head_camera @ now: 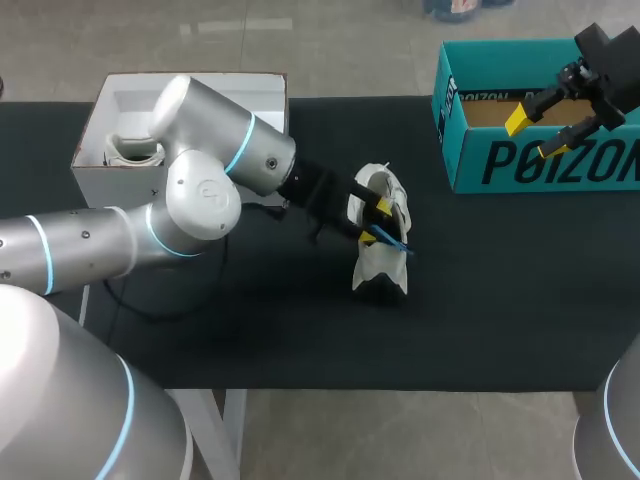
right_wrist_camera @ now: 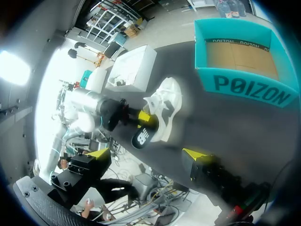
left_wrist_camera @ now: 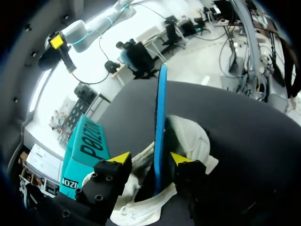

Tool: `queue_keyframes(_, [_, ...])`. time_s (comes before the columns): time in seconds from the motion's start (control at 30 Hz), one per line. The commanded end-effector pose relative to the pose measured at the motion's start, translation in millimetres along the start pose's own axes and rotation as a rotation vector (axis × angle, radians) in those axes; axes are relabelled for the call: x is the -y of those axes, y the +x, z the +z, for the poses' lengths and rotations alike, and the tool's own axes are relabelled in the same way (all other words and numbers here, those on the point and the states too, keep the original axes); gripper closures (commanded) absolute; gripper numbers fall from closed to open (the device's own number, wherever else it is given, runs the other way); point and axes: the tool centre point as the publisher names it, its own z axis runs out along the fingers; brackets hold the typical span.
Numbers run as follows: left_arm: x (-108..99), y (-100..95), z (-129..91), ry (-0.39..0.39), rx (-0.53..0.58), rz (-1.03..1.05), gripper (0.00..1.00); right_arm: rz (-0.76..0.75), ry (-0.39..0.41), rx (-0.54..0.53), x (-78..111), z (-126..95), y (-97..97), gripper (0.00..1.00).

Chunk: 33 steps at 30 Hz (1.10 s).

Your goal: Take the shoe out of the shoebox, open the shoe tongue, remove and reinsert the insole, then place the shoe into the shoebox

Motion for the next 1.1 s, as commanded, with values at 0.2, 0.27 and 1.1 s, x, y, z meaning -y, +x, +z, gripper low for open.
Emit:
queue_keyframes(0.2, [17.6,11.6,-1.5,-0.01,-0.034,0.051,0.95,0.001,0.001,0.002,-0.6,0.4,-0.2,0.0])
queue_keyframes(0.27, [13.8,13.1,2.3,-0.03,-0.035,0.062,1.0,0.001,0.001,0.002,-0.6,0.4,-0.2,0.0])
queue_keyframes(1.1, [-18.4,3.8,-2.3,-0.123,0.036,0.012,0.28,0.001,0.001,0.002,-0.6,0.4,-0.2,0.0])
